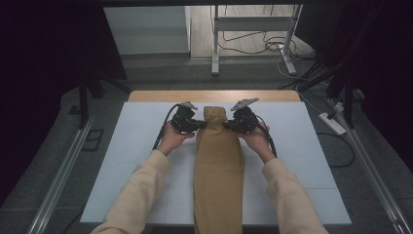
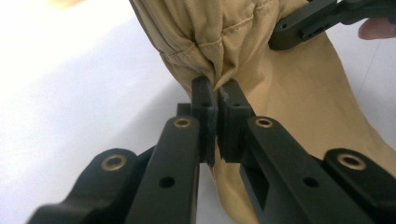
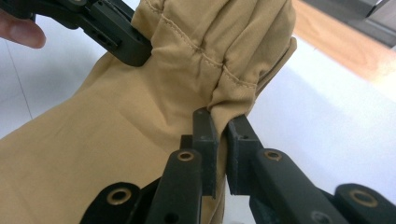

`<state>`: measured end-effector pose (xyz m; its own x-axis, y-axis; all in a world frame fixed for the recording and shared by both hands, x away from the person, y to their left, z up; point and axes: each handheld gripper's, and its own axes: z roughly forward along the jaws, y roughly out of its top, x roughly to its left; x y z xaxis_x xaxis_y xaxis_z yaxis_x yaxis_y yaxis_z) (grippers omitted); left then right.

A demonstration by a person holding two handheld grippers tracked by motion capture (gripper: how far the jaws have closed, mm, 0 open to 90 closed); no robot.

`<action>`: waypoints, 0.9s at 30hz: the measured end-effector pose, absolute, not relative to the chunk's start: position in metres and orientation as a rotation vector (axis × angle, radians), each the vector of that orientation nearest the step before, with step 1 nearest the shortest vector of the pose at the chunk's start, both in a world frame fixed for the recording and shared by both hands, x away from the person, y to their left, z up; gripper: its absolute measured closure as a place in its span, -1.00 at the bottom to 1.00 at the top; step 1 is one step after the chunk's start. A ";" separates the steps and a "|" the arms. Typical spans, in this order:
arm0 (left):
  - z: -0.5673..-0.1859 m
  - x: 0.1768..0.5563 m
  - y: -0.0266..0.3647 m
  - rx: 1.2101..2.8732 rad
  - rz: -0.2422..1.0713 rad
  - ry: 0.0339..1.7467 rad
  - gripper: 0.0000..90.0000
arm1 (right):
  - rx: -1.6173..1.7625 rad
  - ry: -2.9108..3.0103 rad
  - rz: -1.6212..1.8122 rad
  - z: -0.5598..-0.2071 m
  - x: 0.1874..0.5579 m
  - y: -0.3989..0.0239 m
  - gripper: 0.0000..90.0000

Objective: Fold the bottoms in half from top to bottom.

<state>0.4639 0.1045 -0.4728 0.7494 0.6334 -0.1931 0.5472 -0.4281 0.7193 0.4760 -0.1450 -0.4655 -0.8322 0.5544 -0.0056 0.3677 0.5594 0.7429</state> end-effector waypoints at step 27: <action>-0.447 0.471 0.108 2.113 0.195 0.844 0.93 | 0.758 2.494 1.175 -0.446 0.485 -0.145 0.86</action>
<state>0.4709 0.1077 -0.4468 0.7621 0.6301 -0.1489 0.5009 -0.4280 0.7523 0.4847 -0.1446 -0.4457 -0.8227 0.5677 -0.0293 0.3387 0.5310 0.7767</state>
